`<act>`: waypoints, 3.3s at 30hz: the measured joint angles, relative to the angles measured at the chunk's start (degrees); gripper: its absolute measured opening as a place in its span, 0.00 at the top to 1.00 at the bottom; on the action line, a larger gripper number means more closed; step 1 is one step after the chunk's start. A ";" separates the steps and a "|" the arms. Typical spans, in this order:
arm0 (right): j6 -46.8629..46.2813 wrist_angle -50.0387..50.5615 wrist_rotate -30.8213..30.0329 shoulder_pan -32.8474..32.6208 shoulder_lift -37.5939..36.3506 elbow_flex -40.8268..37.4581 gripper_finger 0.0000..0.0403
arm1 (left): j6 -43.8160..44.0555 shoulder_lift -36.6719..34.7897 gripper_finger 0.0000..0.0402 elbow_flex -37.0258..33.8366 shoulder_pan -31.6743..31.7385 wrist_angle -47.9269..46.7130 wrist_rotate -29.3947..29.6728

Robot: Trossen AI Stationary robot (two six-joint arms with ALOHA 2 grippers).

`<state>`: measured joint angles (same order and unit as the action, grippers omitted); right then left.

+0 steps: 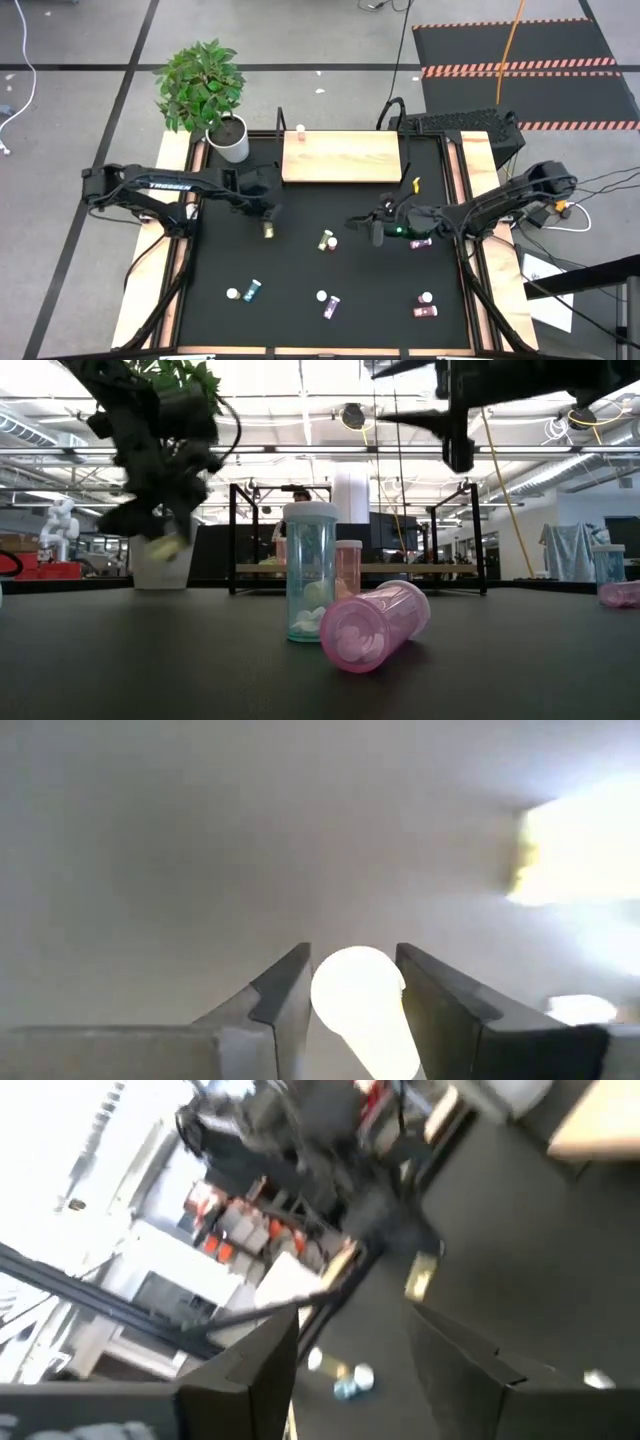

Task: Pick and place medicine bottles onto shelf by color
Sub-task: Put the top left yellow pill bottle on the shelf

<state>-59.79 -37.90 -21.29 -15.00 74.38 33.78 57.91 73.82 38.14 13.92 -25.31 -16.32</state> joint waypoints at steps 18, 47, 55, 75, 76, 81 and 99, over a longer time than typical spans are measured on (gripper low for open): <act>6.18 -22.31 14.03 9.42 1.89 0.01 0.29 | -6.43 -0.32 0.63 0.08 -10.62 61.78 20.28; 12.85 -15.04 25.74 15.67 7.27 20.76 0.36 | -50.77 -0.33 0.63 24.77 -13.58 49.38 19.32; 11.09 -14.92 29.66 15.99 7.08 20.75 0.45 | -51.56 0.20 0.63 25.08 -13.19 49.72 19.72; 13.47 -15.43 30.41 16.17 7.06 20.72 0.76 | -42.42 3.66 0.63 25.08 -13.67 54.57 20.12; 14.35 -15.22 30.42 16.17 7.02 20.72 0.78 | -41.17 3.63 0.63 25.08 -13.61 54.53 19.22; 22.29 -11.28 30.43 15.98 7.02 20.72 0.80 | -32.66 2.42 0.61 25.06 -10.14 49.90 9.88; 34.82 -6.61 28.89 15.13 7.00 20.72 0.77 | -49.68 3.09 0.38 50.97 -7.20 -4.29 -2.61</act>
<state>-24.97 -44.52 7.61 0.12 81.38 54.50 8.23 76.90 89.11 6.72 -29.60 -18.93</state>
